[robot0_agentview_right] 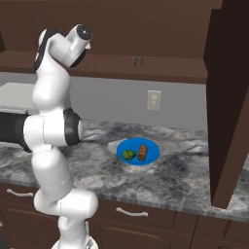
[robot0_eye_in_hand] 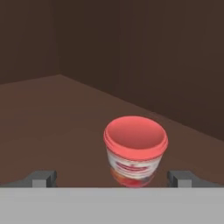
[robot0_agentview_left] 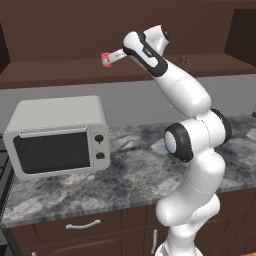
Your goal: Pick the avocado and bread from the counter and place them on the plate. Then pick the jam from the cabinet and place it next to the plate. Lastly close the cabinet door.
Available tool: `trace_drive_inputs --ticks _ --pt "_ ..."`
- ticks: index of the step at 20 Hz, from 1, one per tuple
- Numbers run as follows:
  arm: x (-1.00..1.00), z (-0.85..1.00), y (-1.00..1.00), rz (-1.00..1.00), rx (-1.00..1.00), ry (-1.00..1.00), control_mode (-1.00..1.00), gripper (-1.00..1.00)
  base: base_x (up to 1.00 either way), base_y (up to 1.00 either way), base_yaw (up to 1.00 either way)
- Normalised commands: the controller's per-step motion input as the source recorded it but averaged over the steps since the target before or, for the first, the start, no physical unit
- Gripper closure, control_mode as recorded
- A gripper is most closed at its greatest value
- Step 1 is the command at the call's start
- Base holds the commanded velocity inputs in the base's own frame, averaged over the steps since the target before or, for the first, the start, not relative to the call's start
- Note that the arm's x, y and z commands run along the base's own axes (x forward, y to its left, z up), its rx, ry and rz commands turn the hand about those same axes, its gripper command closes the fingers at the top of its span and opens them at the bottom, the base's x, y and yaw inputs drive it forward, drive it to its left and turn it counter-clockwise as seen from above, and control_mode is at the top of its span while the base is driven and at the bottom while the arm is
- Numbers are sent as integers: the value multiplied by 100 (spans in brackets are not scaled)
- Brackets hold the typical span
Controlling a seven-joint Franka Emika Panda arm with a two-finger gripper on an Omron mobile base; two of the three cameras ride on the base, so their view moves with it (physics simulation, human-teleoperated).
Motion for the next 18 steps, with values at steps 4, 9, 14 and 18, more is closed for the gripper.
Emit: trace_drive_inputs --ticks 4,9,14,18 --pt "22 -5 6 0 0 2 -100 -100 0 0 0" --pt "20 -5 7 0 0 2 -100 -100 0 0 0" --pt "18 -4 9 0 0 2 -100 -100 0 0 0" --pt "17 -3 8 0 0 2 -100 -100 0 0 0"
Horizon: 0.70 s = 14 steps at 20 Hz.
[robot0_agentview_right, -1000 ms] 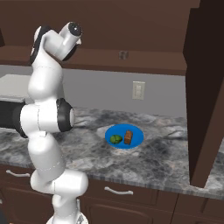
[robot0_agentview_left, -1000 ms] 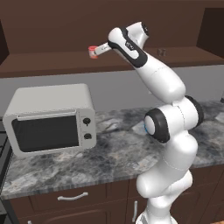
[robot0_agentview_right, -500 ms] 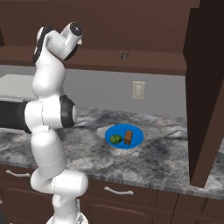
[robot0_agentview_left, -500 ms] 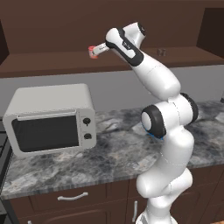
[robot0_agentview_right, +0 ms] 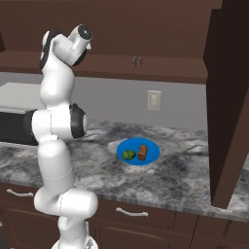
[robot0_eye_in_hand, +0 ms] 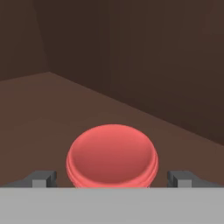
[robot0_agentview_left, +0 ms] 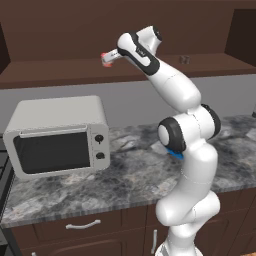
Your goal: Pick the avocado and bread from the counter and place them on the plate. Then pick the jam from the cabinet and place it next to the plate. Lastly close the cabinet door.
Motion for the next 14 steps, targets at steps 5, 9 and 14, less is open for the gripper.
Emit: trace_drive_inputs --ticks 5,9,14 --pt "17 -3 7 0 0 2 -100 -100 0 0 0" --pt "15 -4 7 0 0 2 -100 -100 0 0 0" --pt "13 -4 9 0 0 2 -100 100 0 0 0"
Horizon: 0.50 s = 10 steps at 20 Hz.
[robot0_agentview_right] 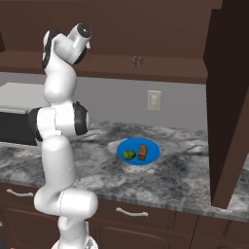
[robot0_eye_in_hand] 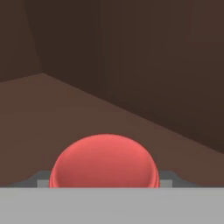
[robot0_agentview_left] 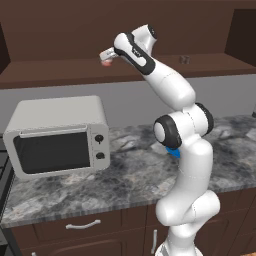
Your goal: Pick the avocado and bread from the counter and place them on the plate. Then pick the jam from the cabinet and place it next to the plate. Lastly close the cabinet door.
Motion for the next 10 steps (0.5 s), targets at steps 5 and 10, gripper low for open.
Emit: trace_drive_inputs --ticks 5,10 --pt "7 -4 6 0 0 3 -100 100 0 0 0" --pt "0 0 1 0 0 0 -100 100 0 0 0"
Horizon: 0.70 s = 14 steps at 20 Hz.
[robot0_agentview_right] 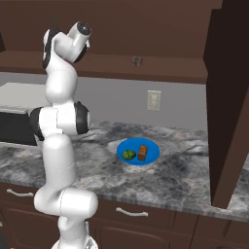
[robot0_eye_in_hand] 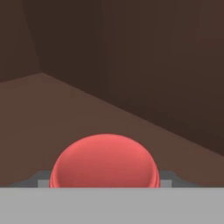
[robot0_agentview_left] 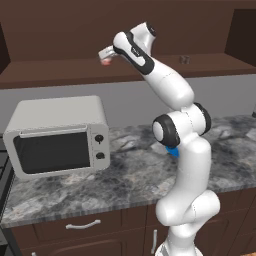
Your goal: Pick the avocado and bread from the counter and place them on the plate. Then pick the jam from the cabinet and place it next to the plate. Lastly close the cabinet door.
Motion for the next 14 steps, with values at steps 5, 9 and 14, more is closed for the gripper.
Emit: trace_drive_inputs --ticks 5,9,14 --pt "-18 0 -5 0 0 -2 -100 100 0 0 0" --pt "-35 0 -18 0 0 -6 -100 100 0 0 0" --pt "-44 0 -14 1 0 -8 -100 100 0 0 0"
